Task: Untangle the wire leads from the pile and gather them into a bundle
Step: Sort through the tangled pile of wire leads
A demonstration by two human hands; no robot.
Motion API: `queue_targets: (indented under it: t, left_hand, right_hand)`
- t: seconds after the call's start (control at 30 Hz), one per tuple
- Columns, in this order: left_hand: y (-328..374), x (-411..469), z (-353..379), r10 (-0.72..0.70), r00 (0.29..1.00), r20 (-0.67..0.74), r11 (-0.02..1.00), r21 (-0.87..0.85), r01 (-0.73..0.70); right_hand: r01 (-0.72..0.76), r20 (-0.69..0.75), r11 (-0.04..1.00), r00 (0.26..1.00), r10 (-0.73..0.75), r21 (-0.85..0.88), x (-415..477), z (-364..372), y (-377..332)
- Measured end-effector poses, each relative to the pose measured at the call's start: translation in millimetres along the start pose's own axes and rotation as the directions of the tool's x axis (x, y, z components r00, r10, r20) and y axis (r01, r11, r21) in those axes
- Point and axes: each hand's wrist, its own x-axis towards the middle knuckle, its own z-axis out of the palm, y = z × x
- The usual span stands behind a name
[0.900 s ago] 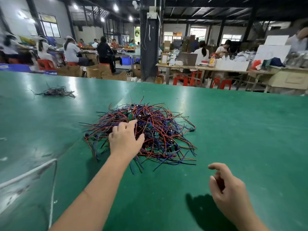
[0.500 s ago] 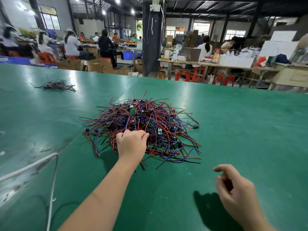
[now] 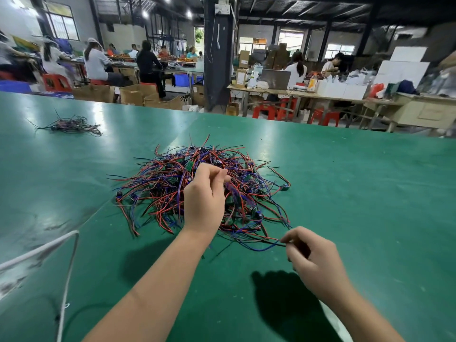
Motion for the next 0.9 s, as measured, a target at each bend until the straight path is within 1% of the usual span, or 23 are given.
queue_targets:
  t: [0.07,0.13,0.17,0.23,0.27,0.3,0.33,0.37,0.47,0.57,0.67,0.83,0.9]
  left_hand:
    - [11.1,11.2,0.0,0.067,0.998,-0.021,0.998,0.005,-0.067]
    - [23.9,24.1,-2.3,0.104,0.993,-0.061,0.994,-0.032,-0.106]
    - [30.0,30.7,-3.8,0.096,0.991,-0.088,0.991,-0.083,-0.103]
    - [40.1,42.2,-5.2,0.024,0.992,-0.124,0.973,-0.225,-0.052]
    - [43.4,47.0,-4.1,-0.026,0.993,-0.114,0.963,-0.269,-0.005]
    - [46.0,50.6,-2.2,-0.070,0.994,-0.084,0.961,-0.274,0.045]
    - [48.7,52.8,-0.3,-0.094,0.994,-0.052,0.963,-0.257,0.078]
    - [52.1,54.0,1.6,-0.091,0.995,-0.034,0.966,-0.245,0.080]
    - [68.5,57.7,2.9,-0.016,0.999,-0.027,0.952,-0.305,0.007]
    - [84.4,64.3,-0.3,0.034,0.999,-0.007,0.934,-0.357,-0.034]
    - [100.3,67.4,-2.3,0.087,0.995,0.040,0.913,-0.404,-0.063]
    - [116.5,63.0,-3.5,0.116,0.987,0.113,0.854,-0.519,-0.041]
    - [114.2,60.9,-7.0,0.097,0.987,0.129,0.824,-0.567,-0.007]
  right_hand:
    - [-0.033,0.016,0.999,0.999,0.033,-0.005,5.5,4.9,1.8]
    - [-0.060,0.020,0.998,0.998,0.060,-0.005,8.8,7.7,4.7]
    - [-0.077,0.016,0.997,0.997,0.076,0.011,9.2,8.5,6.3]
    - [-0.105,0.004,0.994,0.994,0.105,0.037,8.3,9.3,9.7]
    - [-0.116,-0.001,0.992,0.993,0.116,0.042,7.4,9.5,11.2]
    - [-0.124,-0.003,0.991,0.992,0.125,0.045,6.2,9.8,12.5]
    - [-0.130,-0.001,0.990,0.992,0.130,0.049,5.1,10.0,13.3]
    - [-0.131,0.003,0.990,0.991,0.131,0.060,4.6,10.0,13.1]
    - [-0.125,0.008,0.984,0.992,0.125,0.125,5.0,7.4,10.9]
    - [-0.107,-0.006,0.981,0.994,0.110,0.163,6.7,6.3,6.8]
    - [-0.047,-0.003,0.975,0.999,0.049,0.217,19.0,8.9,-9.6]
    - [0.024,0.006,0.926,1.000,-0.028,0.376,47.5,7.8,-50.8]
    - [0.064,-0.023,0.899,0.998,-0.059,0.434,52.8,6.2,-62.8]
